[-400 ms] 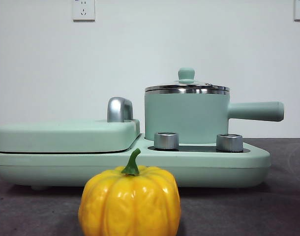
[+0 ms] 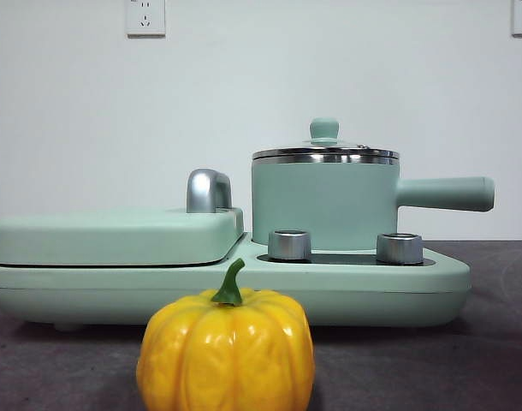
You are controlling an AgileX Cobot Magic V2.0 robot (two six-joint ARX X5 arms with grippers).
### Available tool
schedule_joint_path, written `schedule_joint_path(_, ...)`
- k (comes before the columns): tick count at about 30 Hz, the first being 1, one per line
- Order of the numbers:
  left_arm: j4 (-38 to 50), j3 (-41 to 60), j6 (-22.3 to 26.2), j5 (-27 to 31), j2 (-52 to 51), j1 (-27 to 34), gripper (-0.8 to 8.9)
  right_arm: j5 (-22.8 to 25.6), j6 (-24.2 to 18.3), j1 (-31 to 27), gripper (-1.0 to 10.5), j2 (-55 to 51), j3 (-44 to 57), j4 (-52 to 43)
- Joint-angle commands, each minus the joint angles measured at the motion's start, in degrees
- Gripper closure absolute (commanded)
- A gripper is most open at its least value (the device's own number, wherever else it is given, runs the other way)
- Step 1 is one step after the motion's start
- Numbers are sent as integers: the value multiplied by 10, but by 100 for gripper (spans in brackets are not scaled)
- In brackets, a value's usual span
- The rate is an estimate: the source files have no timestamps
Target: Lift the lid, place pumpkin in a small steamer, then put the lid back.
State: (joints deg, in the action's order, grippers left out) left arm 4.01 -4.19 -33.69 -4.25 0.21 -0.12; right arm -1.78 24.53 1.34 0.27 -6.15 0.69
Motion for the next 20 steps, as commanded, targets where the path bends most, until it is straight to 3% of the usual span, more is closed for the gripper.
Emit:
schedule_joint_path(1, -23, -42, -2, 2, 2, 1, 804, -1, 10, 0, 936, 0, -36, 12)
schedule_joint_path(8, -147, -143, 10, 2, 24, 1, 804, -1, 6, 0, 936, 0, -118, 97)
schedule_joint_path(20, -268, -314, 138, 2, 134, 1, 804, -2, -50, 0, 936, 52, -238, 172)
